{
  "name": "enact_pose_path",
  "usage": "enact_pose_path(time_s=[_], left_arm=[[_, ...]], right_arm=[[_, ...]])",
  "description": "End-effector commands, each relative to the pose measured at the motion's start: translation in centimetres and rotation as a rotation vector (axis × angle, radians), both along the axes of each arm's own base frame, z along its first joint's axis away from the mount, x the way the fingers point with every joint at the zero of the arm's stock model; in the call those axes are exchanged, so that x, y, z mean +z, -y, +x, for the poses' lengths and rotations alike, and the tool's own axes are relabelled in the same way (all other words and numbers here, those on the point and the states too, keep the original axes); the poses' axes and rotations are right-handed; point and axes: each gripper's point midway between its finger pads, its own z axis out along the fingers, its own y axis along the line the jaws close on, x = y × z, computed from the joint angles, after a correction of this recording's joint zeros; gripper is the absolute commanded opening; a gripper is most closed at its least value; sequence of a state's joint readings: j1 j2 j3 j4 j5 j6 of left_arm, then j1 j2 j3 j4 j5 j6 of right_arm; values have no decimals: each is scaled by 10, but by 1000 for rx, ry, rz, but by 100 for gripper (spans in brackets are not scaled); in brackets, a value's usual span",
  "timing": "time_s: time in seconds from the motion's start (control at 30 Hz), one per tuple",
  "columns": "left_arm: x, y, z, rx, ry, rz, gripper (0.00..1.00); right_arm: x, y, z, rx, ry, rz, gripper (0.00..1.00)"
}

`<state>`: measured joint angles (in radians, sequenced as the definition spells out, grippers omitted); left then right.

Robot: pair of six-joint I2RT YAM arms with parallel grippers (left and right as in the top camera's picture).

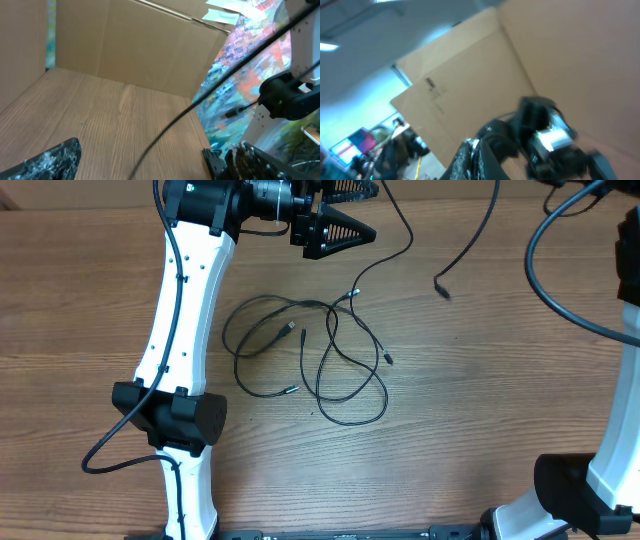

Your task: Untangle cables

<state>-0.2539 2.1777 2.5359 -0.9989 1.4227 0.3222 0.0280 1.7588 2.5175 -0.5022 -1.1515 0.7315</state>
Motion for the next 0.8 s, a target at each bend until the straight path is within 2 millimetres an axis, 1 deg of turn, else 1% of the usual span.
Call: enact_pose_path(time_s=[0.0,0.23,0.33,0.4,0.43,0.47,0.57,0.67,0.77], left_arm=[[-6,2,5,7,17,8,96],[-3,19,-8,-53,34,-13,95],[-4,29,-15,-77,38,-13,94],[-5,35,-17,-89,44,-13,92],[-7,40,-18,-89,49,-6,87],[-8,42,-18,-87,50,-2,86],[-7,45,-21,-97,51,-5,84],[-1,44,-29,-145,48,-40,82],[9,38,-41,-219,36,-97,84]], right_arm=[[14,-4,-22,74,-69,43,4],[29,-3,-26,68,-22,74,4],[31,-2,-25,61,-24,84,4],[31,-2,-25,63,-21,84,4],[31,-2,-25,63,-22,83,4],[31,-2,-25,63,-21,83,4],[31,-2,-26,65,-22,82,4],[30,-2,-25,65,-25,82,4],[30,-2,-24,61,-19,80,4]])
